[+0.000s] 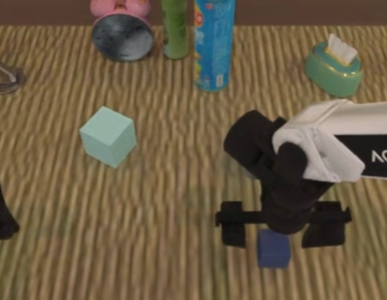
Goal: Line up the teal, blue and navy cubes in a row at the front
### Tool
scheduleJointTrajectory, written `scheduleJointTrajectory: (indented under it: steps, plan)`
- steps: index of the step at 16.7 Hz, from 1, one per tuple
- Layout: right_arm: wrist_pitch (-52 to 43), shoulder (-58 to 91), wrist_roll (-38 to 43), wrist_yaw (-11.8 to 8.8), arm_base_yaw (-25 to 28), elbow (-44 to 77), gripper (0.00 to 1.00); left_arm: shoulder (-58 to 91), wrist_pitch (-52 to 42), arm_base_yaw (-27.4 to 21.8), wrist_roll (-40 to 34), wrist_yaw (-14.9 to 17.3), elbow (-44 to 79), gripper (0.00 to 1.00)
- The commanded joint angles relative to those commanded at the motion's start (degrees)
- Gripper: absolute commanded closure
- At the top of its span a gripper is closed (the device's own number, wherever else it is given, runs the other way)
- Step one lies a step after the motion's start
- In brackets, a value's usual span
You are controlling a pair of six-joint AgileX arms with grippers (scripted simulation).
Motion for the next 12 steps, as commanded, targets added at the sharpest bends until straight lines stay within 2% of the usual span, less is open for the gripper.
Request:
scheduleJointTrajectory:
  steps: [7, 12]
  plan:
    - [-1.0, -0.3, 0.0, 0.0, 0.1, 0.9, 0.0, 0.0, 0.0, 0.0, 0.0, 0.0, 0.0, 0.0]
    - [-11.9, -4.1, 0.1, -0.1, 0.5, 7.0, 0.0, 0.0, 0.0, 0.0, 0.0, 0.0, 0.0, 0.0]
